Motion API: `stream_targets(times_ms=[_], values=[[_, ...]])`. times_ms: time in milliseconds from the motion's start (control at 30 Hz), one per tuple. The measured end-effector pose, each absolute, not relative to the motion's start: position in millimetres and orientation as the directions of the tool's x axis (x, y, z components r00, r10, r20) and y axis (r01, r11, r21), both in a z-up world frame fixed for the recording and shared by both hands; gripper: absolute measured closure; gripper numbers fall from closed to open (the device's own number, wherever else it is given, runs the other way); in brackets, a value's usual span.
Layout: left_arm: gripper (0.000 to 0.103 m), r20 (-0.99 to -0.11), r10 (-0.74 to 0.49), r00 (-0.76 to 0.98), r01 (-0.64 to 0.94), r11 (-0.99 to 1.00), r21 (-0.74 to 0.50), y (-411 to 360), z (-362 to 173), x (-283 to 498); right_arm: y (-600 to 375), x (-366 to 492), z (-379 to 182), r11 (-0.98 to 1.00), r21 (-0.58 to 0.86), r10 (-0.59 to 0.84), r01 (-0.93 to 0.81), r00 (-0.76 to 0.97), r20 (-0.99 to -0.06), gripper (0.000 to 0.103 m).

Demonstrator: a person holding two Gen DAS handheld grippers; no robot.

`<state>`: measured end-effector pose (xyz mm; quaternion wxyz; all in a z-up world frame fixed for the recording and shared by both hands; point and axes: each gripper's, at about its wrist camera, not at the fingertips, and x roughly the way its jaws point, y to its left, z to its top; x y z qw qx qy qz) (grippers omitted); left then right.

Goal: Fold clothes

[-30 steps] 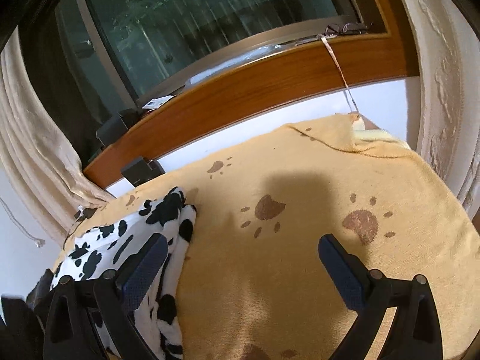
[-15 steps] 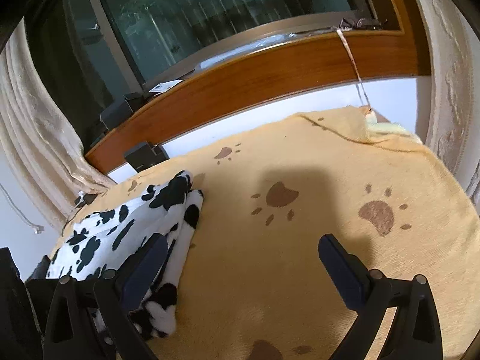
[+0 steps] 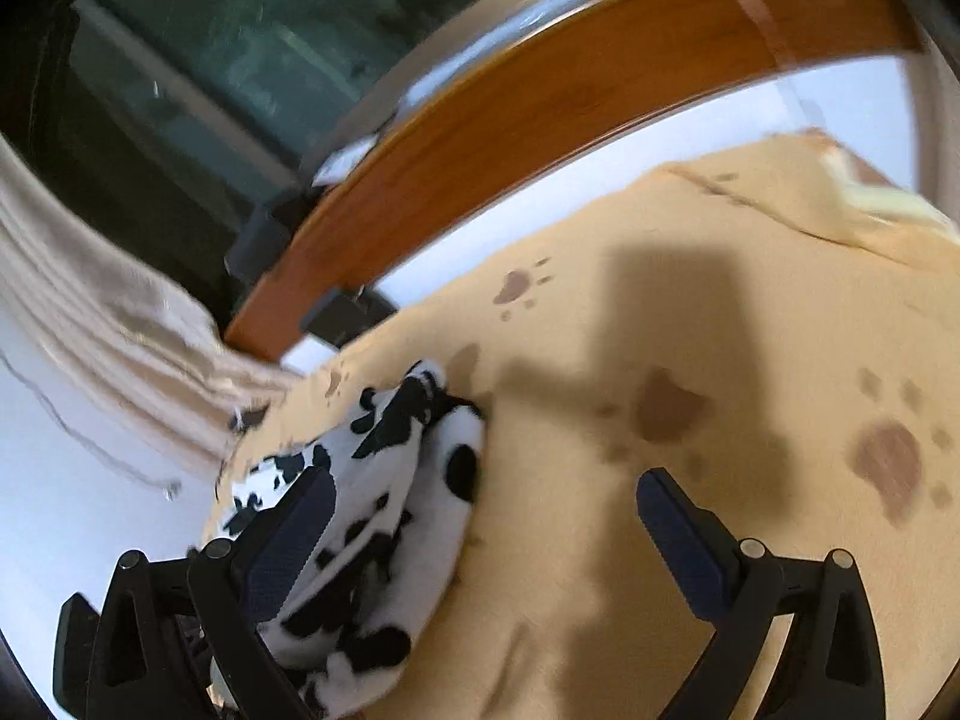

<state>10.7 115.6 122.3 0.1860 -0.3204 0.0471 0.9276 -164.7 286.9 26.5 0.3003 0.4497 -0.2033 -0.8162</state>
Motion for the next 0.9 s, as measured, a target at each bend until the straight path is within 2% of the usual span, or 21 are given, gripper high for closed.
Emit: stream_targets(times_ms=[133, 300, 367, 500, 800, 867, 900], values=[[0.081, -0.606, 0.325, -0.726, -0.379, -0.925, -0.042, 115, 121, 14, 240, -198, 17, -0.762, 0.574, -0.648, 0.3, -0.322, -0.691, 0.001], [0.081, -0.603, 0.346, -0.718, -0.392, -0.918, -0.06, 113, 118, 15, 223, -215, -3, -0.787, 0.583, -0.617, 0.203, -0.278, -0.736, 0.001], [0.081, -0.601, 0.36, -0.714, -0.399, -0.914, -0.073, 112, 117, 15, 224, -216, -11, -0.77, 0.613, -0.638, 0.178, -0.253, -0.727, 0.001], [0.081, -0.598, 0.382, -0.704, -0.403, -0.909, -0.106, 108, 116, 13, 221, -221, -20, -0.673, 0.724, -0.739, 0.154, -0.196, -0.645, 0.001], [0.081, -0.596, 0.397, -0.698, -0.403, -0.906, -0.132, 105, 114, 16, 200, -223, -18, -0.692, 0.684, -0.722, 0.231, -0.184, -0.667, 0.001], [0.081, -0.595, 0.4, -0.697, -0.403, -0.905, -0.137, 105, 115, 17, 192, -219, -18, -0.693, 0.672, -0.718, 0.26, -0.164, -0.677, 0.006], [0.081, -0.595, 0.402, -0.696, -0.402, -0.905, -0.141, 104, 115, 17, 188, -216, -19, -0.68, 0.682, -0.728, 0.27, -0.139, -0.671, 0.014]])
